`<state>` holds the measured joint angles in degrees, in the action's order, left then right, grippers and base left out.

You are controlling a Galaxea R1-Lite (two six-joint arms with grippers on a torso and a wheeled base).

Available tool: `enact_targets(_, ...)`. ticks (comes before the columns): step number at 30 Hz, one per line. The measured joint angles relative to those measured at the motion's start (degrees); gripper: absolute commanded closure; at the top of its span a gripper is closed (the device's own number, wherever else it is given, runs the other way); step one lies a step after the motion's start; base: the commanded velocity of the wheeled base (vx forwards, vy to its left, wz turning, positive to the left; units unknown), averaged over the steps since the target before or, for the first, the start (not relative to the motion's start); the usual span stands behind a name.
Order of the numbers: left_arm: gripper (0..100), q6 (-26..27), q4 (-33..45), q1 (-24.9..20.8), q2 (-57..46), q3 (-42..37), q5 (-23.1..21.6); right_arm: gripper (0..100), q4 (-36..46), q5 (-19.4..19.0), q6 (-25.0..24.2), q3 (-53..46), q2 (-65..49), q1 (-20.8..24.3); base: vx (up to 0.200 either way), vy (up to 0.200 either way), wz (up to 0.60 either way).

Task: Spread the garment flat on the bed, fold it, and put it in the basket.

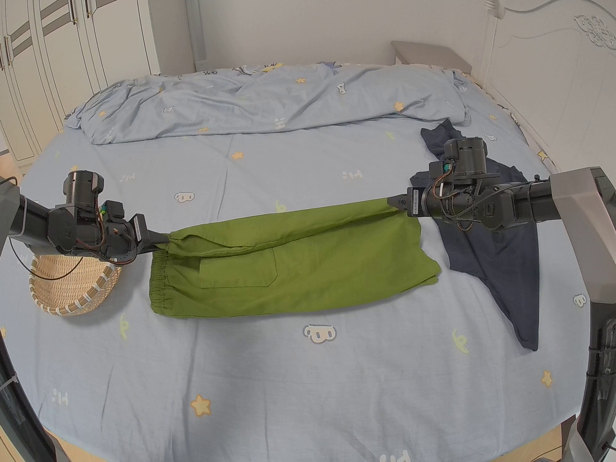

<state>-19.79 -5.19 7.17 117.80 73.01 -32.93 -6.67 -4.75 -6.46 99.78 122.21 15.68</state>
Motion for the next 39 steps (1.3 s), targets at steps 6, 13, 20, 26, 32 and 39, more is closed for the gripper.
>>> enact_targets(6,0,-0.7,-0.2,-2.5,1.3,1.7,4.2,0,0.0,0.0,-0.1,-0.2,0.2,0.1,0.000,0.000,0.00)
enact_targets(13,0,-5.3,-0.5,-3.6,2.7,5.2,4.8,0,0.0,0.6,-0.2,-0.7,0.2,0.1,0.000,0.000,0.00)
enact_targets(20,0,-12.7,-1.0,-3.4,5.9,14.4,5.6,0,0.0,2.7,-0.4,-0.7,0.0,0.3,0.000,0.000,0.00)
enact_targets(26,0,-14.4,-1.2,-2.8,9.8,18.8,6.3,0,0.1,3.2,-0.8,-2.3,-1.6,2.0,0.000,0.000,0.00)
enact_targets(32,0,-14.4,-1.1,-2.3,10.1,17.8,6.5,0,0.1,3.2,-4.6,-5.8,-3.8,5.7,0.000,0.000,0.00)
enact_targets(39,0,-12.4,-1.0,-1.1,8.0,15.6,6.5,0,0.2,2.8,-8.2,-11.7,-6.0,8.7,0.000,0.000,0.00)
